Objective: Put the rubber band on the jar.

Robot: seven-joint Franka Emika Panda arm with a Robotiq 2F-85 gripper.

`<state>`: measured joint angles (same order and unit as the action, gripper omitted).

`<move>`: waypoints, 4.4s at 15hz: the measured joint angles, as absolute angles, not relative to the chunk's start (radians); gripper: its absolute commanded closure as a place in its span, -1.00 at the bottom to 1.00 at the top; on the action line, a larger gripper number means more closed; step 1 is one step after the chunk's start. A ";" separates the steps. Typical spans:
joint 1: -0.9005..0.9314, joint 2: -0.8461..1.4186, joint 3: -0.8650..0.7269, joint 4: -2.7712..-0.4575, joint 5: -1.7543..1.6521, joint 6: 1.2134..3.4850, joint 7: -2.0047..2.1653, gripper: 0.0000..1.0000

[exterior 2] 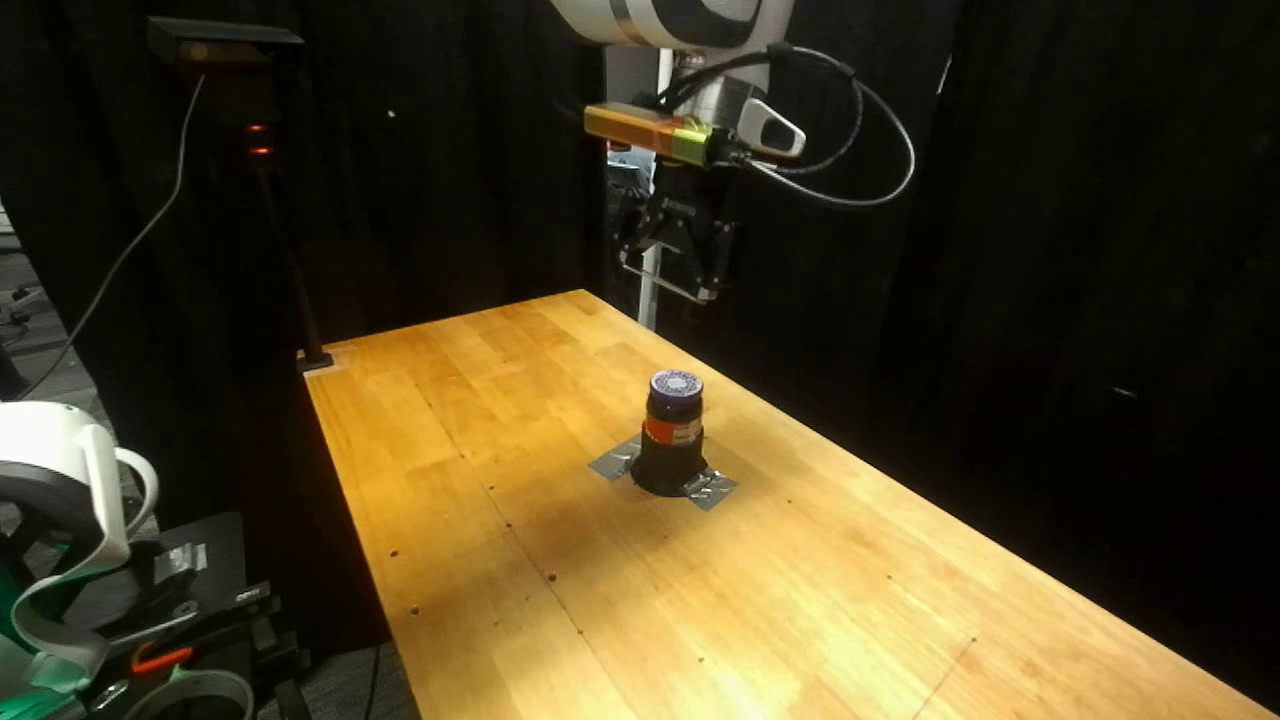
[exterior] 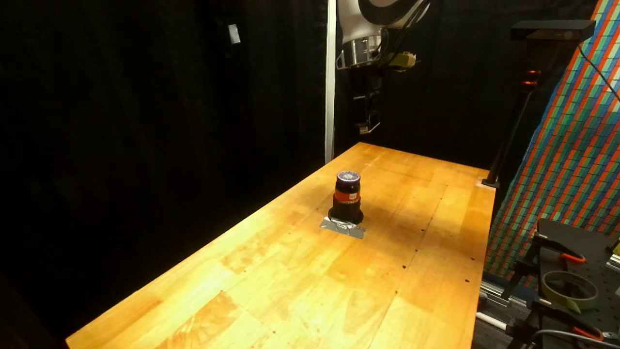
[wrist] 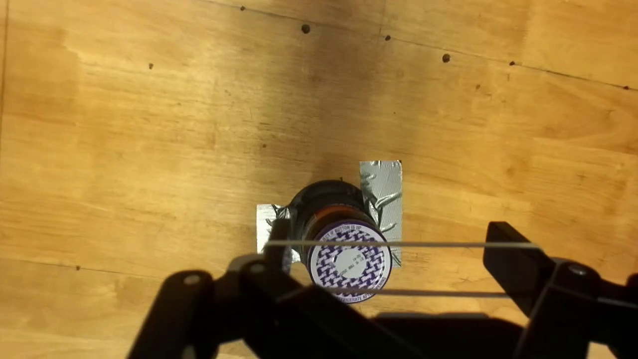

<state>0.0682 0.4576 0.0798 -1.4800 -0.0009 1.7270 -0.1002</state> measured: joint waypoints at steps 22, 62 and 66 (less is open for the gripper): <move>0.118 0.856 0.058 -1.169 -0.061 1.826 -0.079 -1.00; 0.093 0.537 0.056 -1.768 -0.070 2.187 -0.151 0.34; 0.090 0.471 0.056 -1.876 -0.070 2.296 -0.151 0.65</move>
